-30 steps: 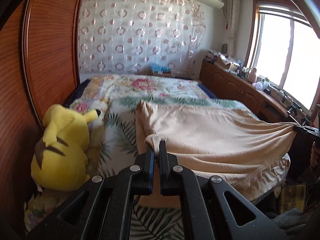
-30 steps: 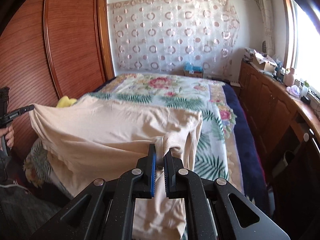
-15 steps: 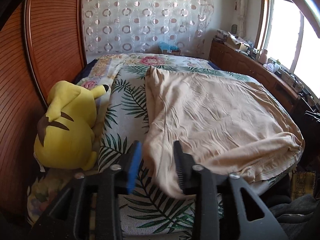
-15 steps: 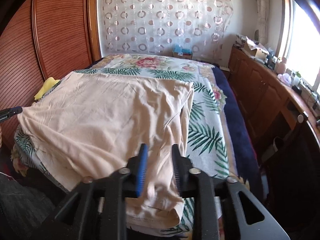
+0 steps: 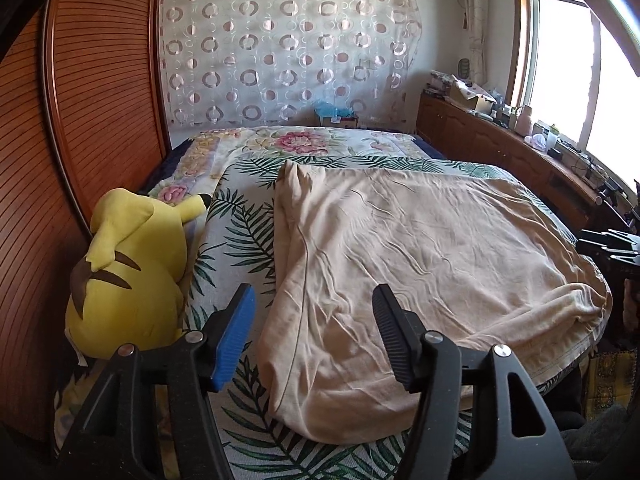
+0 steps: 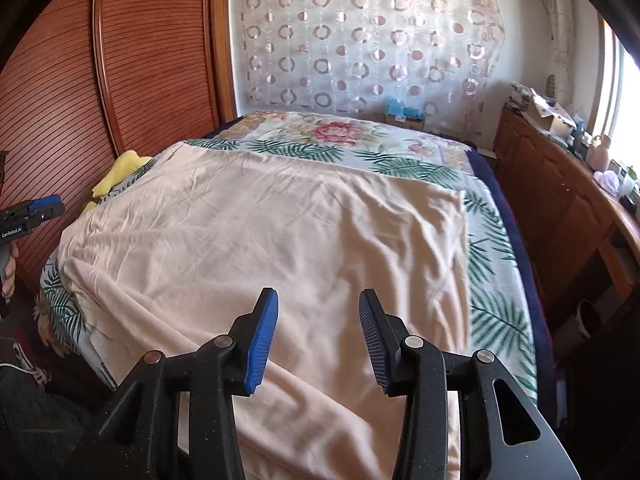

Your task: Fold small clothes

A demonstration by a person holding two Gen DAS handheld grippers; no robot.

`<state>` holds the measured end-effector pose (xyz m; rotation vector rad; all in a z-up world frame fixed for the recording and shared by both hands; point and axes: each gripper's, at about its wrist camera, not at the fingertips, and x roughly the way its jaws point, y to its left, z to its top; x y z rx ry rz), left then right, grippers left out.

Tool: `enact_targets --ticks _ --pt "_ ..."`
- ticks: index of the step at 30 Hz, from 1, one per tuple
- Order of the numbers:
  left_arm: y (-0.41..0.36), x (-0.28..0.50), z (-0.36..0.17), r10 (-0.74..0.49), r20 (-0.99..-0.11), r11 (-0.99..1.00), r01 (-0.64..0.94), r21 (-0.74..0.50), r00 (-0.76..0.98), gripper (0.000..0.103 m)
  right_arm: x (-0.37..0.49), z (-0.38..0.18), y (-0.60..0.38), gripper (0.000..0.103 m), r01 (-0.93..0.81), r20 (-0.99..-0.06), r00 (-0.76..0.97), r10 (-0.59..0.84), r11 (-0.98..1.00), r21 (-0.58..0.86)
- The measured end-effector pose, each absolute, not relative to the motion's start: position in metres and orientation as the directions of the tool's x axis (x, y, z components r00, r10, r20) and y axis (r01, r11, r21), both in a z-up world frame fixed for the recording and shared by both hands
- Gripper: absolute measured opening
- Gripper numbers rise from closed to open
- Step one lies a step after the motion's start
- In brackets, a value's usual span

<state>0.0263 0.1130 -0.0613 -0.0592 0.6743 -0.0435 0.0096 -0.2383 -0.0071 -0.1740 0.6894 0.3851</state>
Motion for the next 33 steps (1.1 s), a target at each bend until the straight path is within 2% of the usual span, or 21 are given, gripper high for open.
enact_targets --ticks 2,5,14,17,21,33 --pt "0.112 0.027 -0.063 -0.062 -0.625 0.997 0.023 -0.069 0.778 0.062 0.017 -0.013 -0.229 0.044 -0.419 -0.659 0.689 0.301 0.908 -0.024" --pt "0.112 0.028 -0.065 -0.060 -0.629 0.997 0.020 -0.070 0.775 0.063 0.027 -0.026 -0.214 0.057 -0.436 -0.682 0.665 0.305 0.900 -0.022" --pt "0.127 0.029 -0.082 -0.038 -0.653 0.996 -0.024 -0.085 0.756 0.063 0.048 -0.069 -0.201 0.059 -0.420 -0.747 0.612 0.261 0.907 -0.027" --pt "0.135 0.030 -0.095 -0.028 -0.677 0.994 -0.052 -0.098 0.735 0.063 0.048 -0.073 -0.199 0.062 -0.416 -0.725 0.638 0.259 0.909 -0.041" --pt "0.145 0.030 -0.112 -0.035 -0.706 0.989 -0.077 -0.126 0.707 0.063 0.049 -0.079 -0.201 0.071 -0.400 -0.702 0.664 0.256 0.916 -0.044" --pt "0.137 0.043 -0.123 -0.146 -0.707 0.978 -0.008 -0.210 0.692 0.063 0.041 -0.083 -0.208 0.075 -0.388 -0.674 0.691 0.262 0.921 -0.040"
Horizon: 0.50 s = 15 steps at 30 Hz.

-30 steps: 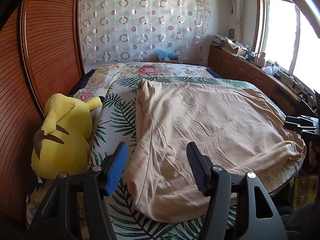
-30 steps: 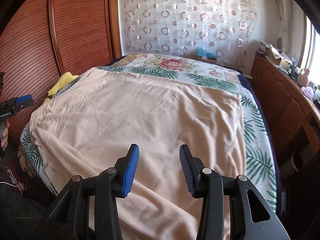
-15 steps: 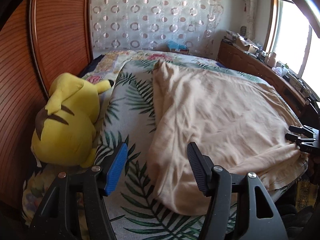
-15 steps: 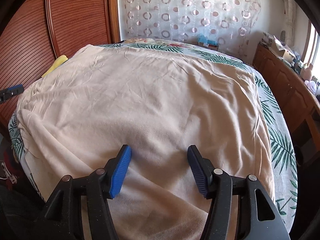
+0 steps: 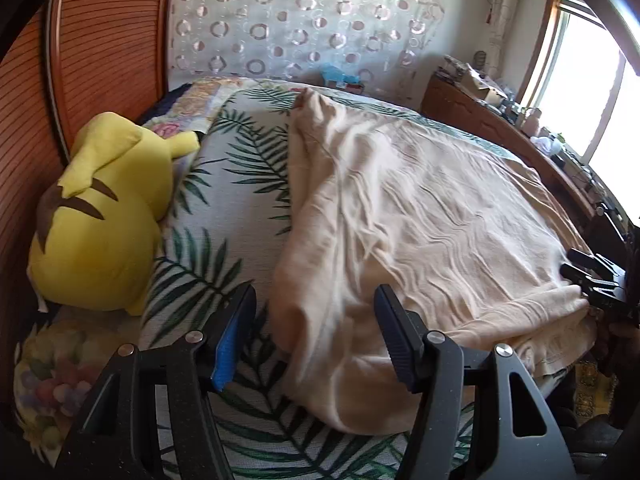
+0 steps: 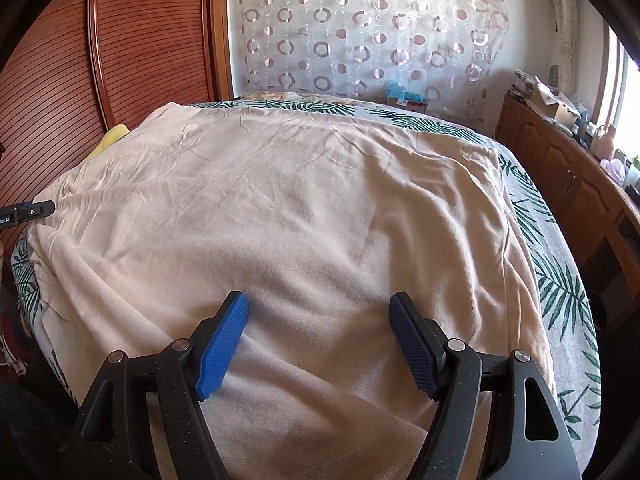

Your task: Fold small clothes

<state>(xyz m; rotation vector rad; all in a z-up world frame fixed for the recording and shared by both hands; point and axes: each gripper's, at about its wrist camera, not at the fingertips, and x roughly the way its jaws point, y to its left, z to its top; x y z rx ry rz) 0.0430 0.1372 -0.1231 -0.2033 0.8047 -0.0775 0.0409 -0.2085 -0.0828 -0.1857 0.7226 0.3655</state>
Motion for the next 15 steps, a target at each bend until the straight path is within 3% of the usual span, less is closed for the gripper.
enact_targets --ticks 5,8,13,15 --pt "0.133 0.047 -0.122 -0.125 -0.713 0.983 -0.012 -0.183 0.690 0.059 0.038 -0.082 -0.212 0.076 -0.389 -0.670 0.693 0.265 0.920 -0.039" --pt "0.132 0.047 -0.123 -0.145 -0.707 0.981 0.010 -0.192 0.692 0.047 0.037 -0.082 -0.213 0.076 -0.388 -0.670 0.694 0.264 0.921 -0.040" --pt "0.126 0.049 -0.122 -0.205 -0.705 0.973 0.066 -0.220 0.679 0.007 0.036 -0.082 -0.213 0.076 -0.386 -0.666 0.697 0.264 0.922 -0.039" --pt "0.122 0.050 -0.118 -0.234 -0.694 0.967 0.088 -0.240 0.681 0.006 0.036 -0.081 -0.213 0.076 -0.386 -0.666 0.697 0.264 0.922 -0.039"
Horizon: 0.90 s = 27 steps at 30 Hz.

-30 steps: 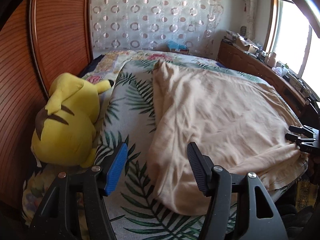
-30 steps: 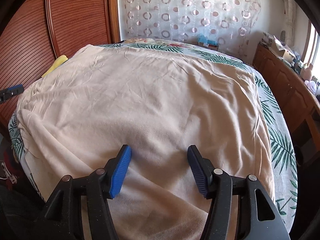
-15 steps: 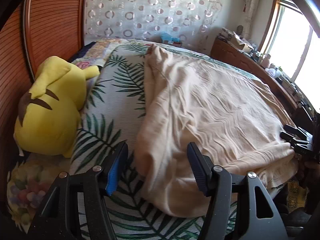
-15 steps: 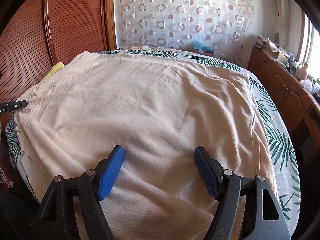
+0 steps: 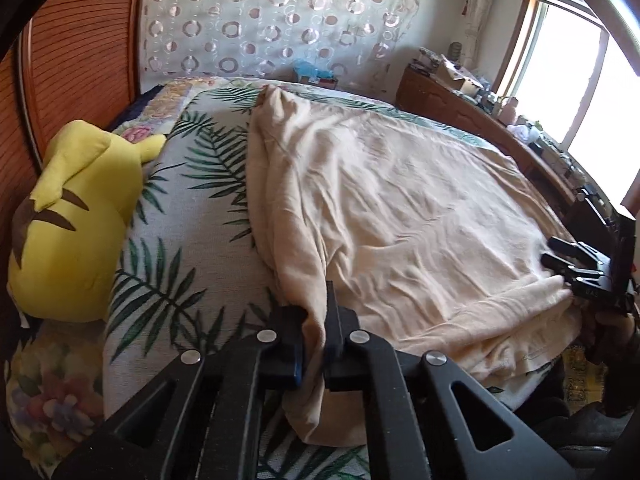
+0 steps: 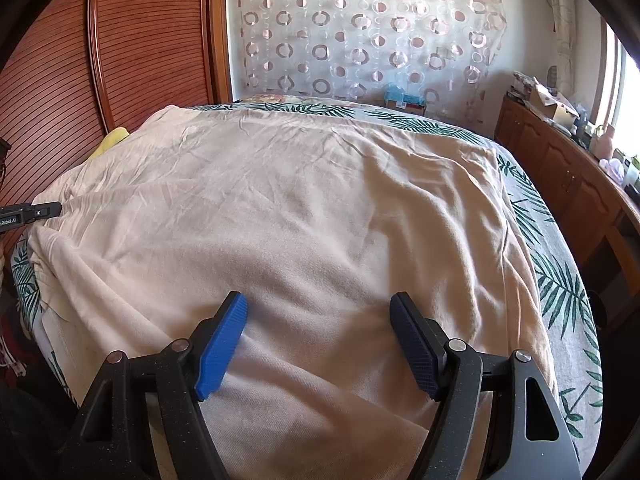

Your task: Fold small clothes

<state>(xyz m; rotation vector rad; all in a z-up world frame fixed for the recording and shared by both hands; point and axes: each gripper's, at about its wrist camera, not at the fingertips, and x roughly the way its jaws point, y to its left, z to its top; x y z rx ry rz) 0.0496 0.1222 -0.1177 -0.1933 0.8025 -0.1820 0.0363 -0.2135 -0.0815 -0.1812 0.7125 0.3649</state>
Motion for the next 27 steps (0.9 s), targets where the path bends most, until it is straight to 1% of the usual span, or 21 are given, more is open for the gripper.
enact_targets --ticks 3,7,15,20,23,27 --pt "0.109 0.050 -0.104 -0.264 -0.667 0.961 0.132 -0.242 0.697 0.006 0.036 -0.081 -0.214 0.076 -0.390 -0.668 0.694 0.269 0.920 -0.035" --pt "0.086 0.058 -0.080 -0.284 -0.639 0.958 0.189 -0.215 0.715 0.006 0.035 -0.076 -0.217 0.076 -0.404 -0.688 0.667 0.286 0.915 -0.011" --pt "0.024 0.083 -0.034 -0.405 -0.575 0.913 0.342 -0.220 0.711 0.006 0.017 -0.053 -0.263 0.076 -0.340 -0.641 0.714 0.283 0.940 0.037" --pt "-0.028 0.094 -0.015 -0.474 -0.563 0.871 0.453 -0.190 0.676 0.006 0.005 -0.049 -0.298 0.076 -0.279 -0.613 0.740 0.278 0.956 0.096" --pt "-0.052 0.094 -0.007 -0.505 -0.565 0.844 0.510 -0.165 0.653 0.006 0.002 -0.053 -0.306 0.076 -0.246 -0.618 0.750 0.236 0.967 0.071" --pt "-0.080 0.096 0.008 -0.545 -0.558 0.809 0.567 -0.154 0.626 0.006 -0.002 -0.055 -0.320 0.076 -0.225 -0.614 0.753 0.236 0.970 0.096"
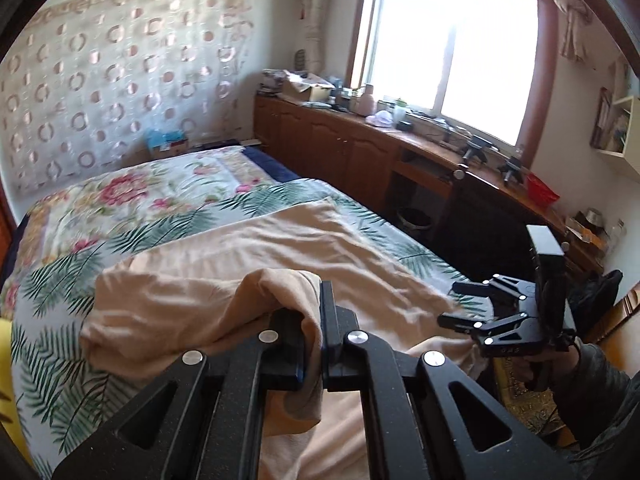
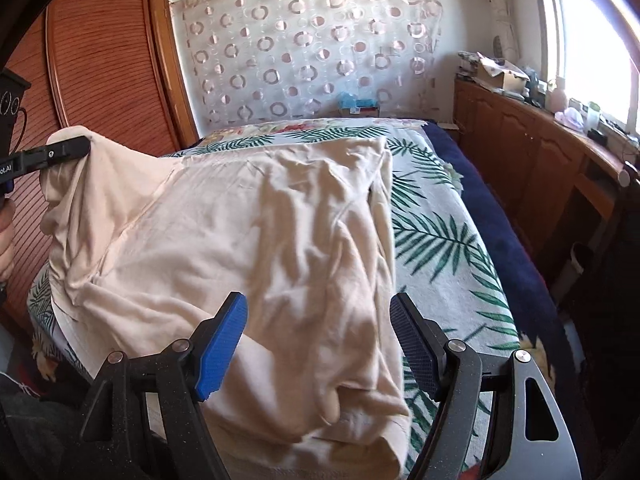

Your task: Fold small clothes

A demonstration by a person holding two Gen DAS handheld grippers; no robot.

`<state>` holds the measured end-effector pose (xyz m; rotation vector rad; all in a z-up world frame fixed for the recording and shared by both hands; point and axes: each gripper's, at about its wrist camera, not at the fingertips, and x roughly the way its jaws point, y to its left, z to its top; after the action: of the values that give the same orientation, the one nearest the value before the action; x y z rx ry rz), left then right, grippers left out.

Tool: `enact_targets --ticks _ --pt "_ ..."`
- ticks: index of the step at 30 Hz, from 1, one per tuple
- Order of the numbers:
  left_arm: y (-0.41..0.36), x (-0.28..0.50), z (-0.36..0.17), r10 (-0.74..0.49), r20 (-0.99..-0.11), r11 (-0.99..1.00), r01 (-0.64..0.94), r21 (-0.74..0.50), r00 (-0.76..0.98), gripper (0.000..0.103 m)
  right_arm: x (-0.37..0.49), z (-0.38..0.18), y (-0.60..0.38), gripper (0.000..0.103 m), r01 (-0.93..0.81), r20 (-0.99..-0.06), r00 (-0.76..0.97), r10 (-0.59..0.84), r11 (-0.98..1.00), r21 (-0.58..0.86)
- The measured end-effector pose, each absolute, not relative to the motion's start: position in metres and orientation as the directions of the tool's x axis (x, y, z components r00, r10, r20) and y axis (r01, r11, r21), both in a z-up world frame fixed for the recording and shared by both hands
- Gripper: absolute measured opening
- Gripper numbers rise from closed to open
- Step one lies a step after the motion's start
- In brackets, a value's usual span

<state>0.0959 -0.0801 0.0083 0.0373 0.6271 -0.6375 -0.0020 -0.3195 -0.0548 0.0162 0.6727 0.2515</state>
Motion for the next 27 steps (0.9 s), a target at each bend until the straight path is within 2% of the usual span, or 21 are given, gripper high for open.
enact_targets --ticks 8,11,12,14,15,18,21,27 --pt "-0.146 0.099 0.048 -0.593 -0.532 0.745 0.662 -0.078 0.604 0.006 -0.012 -0.049 -0.336 0.076 -0.198 -0.601 0.767 0.224 0.974 0.111" --pt "-0.157 0.102 0.049 -0.590 -0.547 0.742 0.666 -0.077 0.594 0.006 -0.016 -0.048 -0.338 0.076 -0.197 -0.596 0.772 0.221 0.975 0.106" --pt "-0.159 0.104 0.047 -0.587 -0.560 0.743 0.664 -0.085 0.585 0.010 -0.015 -0.048 -0.340 0.076 -0.198 -0.595 0.772 0.225 0.974 0.112" --pt "-0.160 0.106 0.041 -0.591 -0.572 0.735 0.672 -0.092 0.569 0.031 -0.015 -0.048 -0.342 0.076 -0.199 -0.595 0.771 0.228 0.973 0.115" --pt "-0.157 0.105 0.040 -0.594 -0.568 0.734 0.672 -0.092 0.570 0.047 -0.016 -0.048 -0.343 0.076 -0.199 -0.597 0.770 0.226 0.974 0.112" --pt "-0.146 0.104 0.038 -0.575 -0.564 0.753 0.654 -0.081 0.593 0.063 -0.013 -0.049 -0.345 0.076 -0.196 -0.599 0.770 0.221 0.975 0.107" --pt "-0.132 0.106 0.036 -0.539 -0.557 0.788 0.613 -0.067 0.632 0.071 -0.011 -0.046 -0.347 0.076 -0.192 -0.597 0.773 0.214 0.976 0.102" --pt "-0.089 0.109 0.018 -0.455 -0.558 0.854 0.517 -0.053 0.694 0.072 -0.004 -0.038 -0.342 0.076 -0.211 -0.591 0.776 0.219 0.974 0.083"
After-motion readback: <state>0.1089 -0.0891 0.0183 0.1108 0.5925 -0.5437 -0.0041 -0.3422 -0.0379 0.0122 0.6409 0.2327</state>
